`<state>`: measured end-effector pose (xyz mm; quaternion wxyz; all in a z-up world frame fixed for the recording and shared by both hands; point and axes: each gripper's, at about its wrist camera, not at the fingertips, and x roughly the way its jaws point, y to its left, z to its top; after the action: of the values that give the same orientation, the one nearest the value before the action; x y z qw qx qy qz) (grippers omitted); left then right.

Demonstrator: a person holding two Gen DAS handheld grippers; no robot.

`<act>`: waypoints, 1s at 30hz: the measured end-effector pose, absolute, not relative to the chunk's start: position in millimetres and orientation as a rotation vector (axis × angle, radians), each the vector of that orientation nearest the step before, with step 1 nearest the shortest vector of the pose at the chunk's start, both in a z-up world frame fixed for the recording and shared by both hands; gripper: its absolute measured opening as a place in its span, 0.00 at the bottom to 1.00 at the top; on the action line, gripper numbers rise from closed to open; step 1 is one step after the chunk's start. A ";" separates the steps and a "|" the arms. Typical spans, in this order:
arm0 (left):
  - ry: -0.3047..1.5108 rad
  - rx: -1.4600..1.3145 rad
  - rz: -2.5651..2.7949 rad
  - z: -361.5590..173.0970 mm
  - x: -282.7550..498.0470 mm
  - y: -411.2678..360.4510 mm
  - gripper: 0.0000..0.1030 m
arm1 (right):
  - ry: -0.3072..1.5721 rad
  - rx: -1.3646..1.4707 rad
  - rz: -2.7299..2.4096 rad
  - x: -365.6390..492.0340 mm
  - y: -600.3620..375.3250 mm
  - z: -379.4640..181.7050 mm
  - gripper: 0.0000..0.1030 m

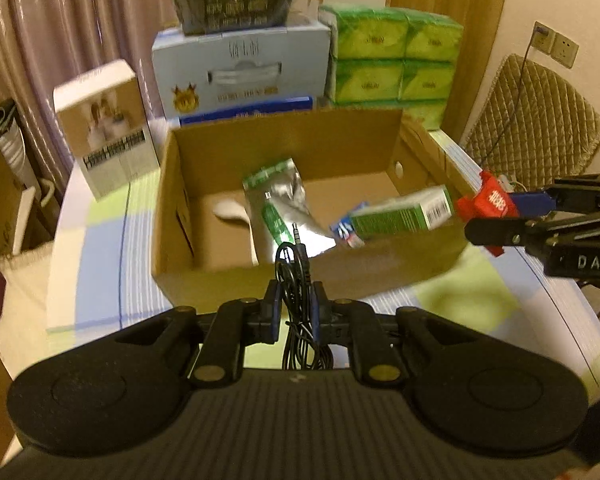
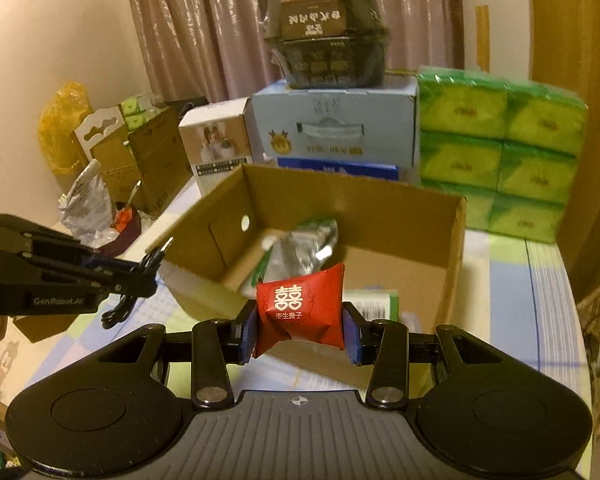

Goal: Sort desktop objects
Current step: 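Lift the cable and red packet and carry both over the cardboard box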

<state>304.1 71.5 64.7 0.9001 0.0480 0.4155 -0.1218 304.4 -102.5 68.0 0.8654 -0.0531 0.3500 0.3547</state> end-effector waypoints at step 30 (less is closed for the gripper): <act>0.877 0.106 -0.204 46.9 416.2 91.3 0.11 | 0.814 -0.108 0.723 390.7 -48.4 33.6 0.39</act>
<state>416.2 91.3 46.9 0.8990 0.0514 0.4237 -0.0986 390.7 -48.4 33.6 0.8542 -0.0513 0.3870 0.3435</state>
